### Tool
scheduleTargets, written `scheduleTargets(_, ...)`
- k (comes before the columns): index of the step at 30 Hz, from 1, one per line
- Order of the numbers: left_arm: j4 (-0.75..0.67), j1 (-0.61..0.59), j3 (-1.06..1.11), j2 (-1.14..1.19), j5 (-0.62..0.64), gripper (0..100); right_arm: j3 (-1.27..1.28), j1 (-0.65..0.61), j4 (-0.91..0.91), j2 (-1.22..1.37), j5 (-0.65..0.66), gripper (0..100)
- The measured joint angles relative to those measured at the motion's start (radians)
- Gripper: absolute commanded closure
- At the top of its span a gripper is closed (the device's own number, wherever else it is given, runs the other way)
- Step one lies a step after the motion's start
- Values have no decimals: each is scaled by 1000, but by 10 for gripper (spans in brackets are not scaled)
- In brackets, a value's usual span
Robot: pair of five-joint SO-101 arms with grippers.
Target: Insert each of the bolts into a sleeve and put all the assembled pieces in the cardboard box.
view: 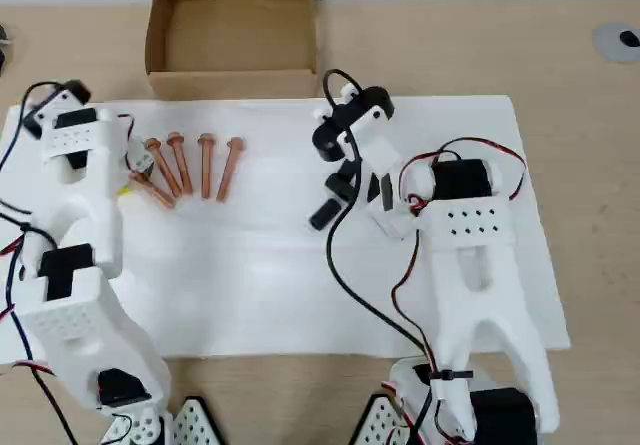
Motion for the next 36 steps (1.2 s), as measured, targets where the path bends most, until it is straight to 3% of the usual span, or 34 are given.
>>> scheduleTargets(15,126,2,-12,-29,-38,971,0,0,0,0,0,865)
scheduleTargets(20,155,2,-6,-140,-38,964,0,0,9,0,0,865)
scheduleTargets(27,173,-5,28,-328,-69,872,0,0,9,0,0,865)
scheduleTargets(36,173,-2,163,-459,-104,871,0,0,9,0,0,865)
